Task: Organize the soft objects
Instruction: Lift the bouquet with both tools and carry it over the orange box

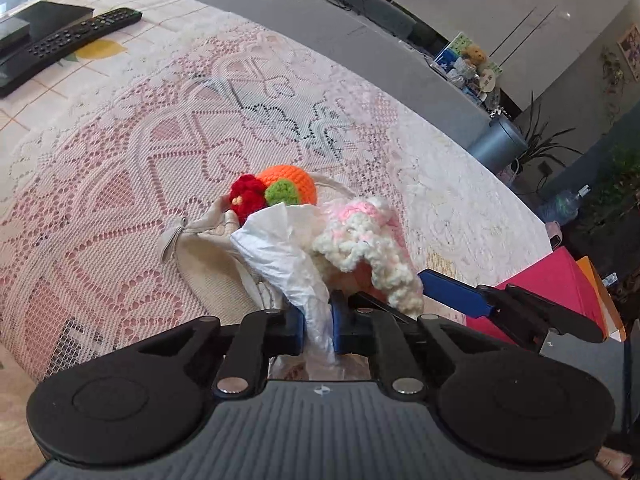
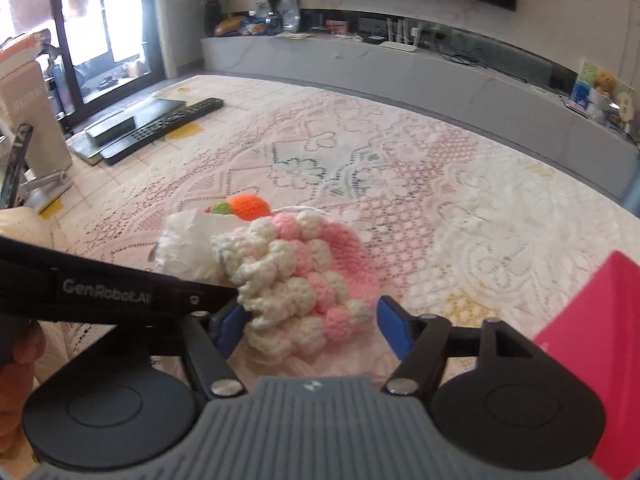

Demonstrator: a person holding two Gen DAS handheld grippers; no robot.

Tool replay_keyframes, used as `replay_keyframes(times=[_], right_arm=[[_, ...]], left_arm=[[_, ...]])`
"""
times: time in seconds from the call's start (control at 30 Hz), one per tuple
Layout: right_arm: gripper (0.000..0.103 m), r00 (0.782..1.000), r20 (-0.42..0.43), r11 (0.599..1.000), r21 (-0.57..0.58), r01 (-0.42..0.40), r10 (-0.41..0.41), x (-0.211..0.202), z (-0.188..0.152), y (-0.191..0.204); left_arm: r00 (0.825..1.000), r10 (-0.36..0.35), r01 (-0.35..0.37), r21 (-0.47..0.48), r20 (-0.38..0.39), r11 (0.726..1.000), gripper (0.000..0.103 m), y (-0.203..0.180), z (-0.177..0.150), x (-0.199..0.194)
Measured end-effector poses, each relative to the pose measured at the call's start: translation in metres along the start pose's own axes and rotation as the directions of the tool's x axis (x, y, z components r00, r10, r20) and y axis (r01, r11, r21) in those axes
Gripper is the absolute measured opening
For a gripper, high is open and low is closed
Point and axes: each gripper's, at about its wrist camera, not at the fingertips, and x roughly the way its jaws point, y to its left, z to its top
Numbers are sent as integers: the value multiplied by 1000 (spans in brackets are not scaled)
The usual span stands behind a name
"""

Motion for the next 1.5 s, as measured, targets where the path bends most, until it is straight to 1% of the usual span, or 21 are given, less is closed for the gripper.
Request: replay_keyframes(times=[0.1,0.13,0.17,0.2,0.23,0.27,0.37,0.43,0.47,0.5,0.57,0.6,0.67,0.73,0.8,0.97,1.13,1.23,1.3,1.4,1.5], right_arm=[[52,1000,0,1000,-5,4,-4,2,-3,4],[46,1000,-4,1000,-9,10,-10,2,-3,5],[36,1000,-6,1000,-15,24,-24,2,-3,4],[34,1000,-10,1000,-13,28,-28,2,-2,3],[22,999,-13,999,-2,41,-41,1,-1,2],[17,997,-18,998,-4,69,-69,1,0,1],[16,996,5,995,33,93,-93,-11,0,-2],[16,992,29,991,60,118,-120,-23,-2,-2],[16,990,39,988,78,134,-138,-31,-3,-3],[16,987,51,985,81,150,-154,-38,-3,-3],[17,983,64,982,87,165,-170,-50,-5,-2],[17,982,70,981,91,169,-175,-55,-6,-2],[16,980,90,980,104,170,-179,-65,-8,-4],[16,983,97,981,130,145,-158,-72,-7,-9],[16,979,115,979,133,154,-170,-82,-6,-9],[16,970,161,967,204,150,-184,-124,-8,-15],[16,953,207,951,263,162,-219,-174,-21,-23],[16,940,228,937,297,181,-254,-203,-32,-28],[16,927,242,925,321,202,-286,-223,-40,-32],[16,907,258,905,360,229,-332,-252,-54,-43],[16,884,258,877,397,270,-389,-280,-68,-59]], left_arm=[[1000,10,-10,19,0,1000,14,-3,-1,1],[1000,9,-9,18,0,1000,15,-3,-1,1],[1000,3,-3,14,-1,1000,16,-2,-1,0],[1000,-1,1,10,-2,1000,21,-2,-1,0],[1000,-8,8,6,-2,1000,27,-1,-1,0],[1000,-15,15,1,0,1000,29,0,-2,-1],[999,-38,38,-9,3,999,39,1,-2,-2],[999,-48,48,7,-12,999,51,-2,-3,0],[998,-56,56,25,-12,998,51,-5,-4,1],[998,-63,63,50,-10,997,49,-9,-4,0],[998,-55,55,105,2,993,29,-17,-6,-2],[1000,-26,24,131,11,991,17,-20,-8,-3],[1000,-30,30,124,3,992,12,-18,-8,-3],[1000,-28,26,119,8,993,10,-17,-7,-6],[999,-18,13,131,35,991,10,-19,-6,-13],[993,-69,52,170,99,984,9,-31,-4,-50],[977,-151,117,211,150,971,9,-57,-2,-96],[961,-212,160,267,177,950,9,-84,-3,-122],[948,-259,195,312,182,930,9,-104,-5,-137],[935,-315,234,380,165,895,9,-139,-11,-151],[920,-370,286,430,126,856,9,-175,-17,-152]])
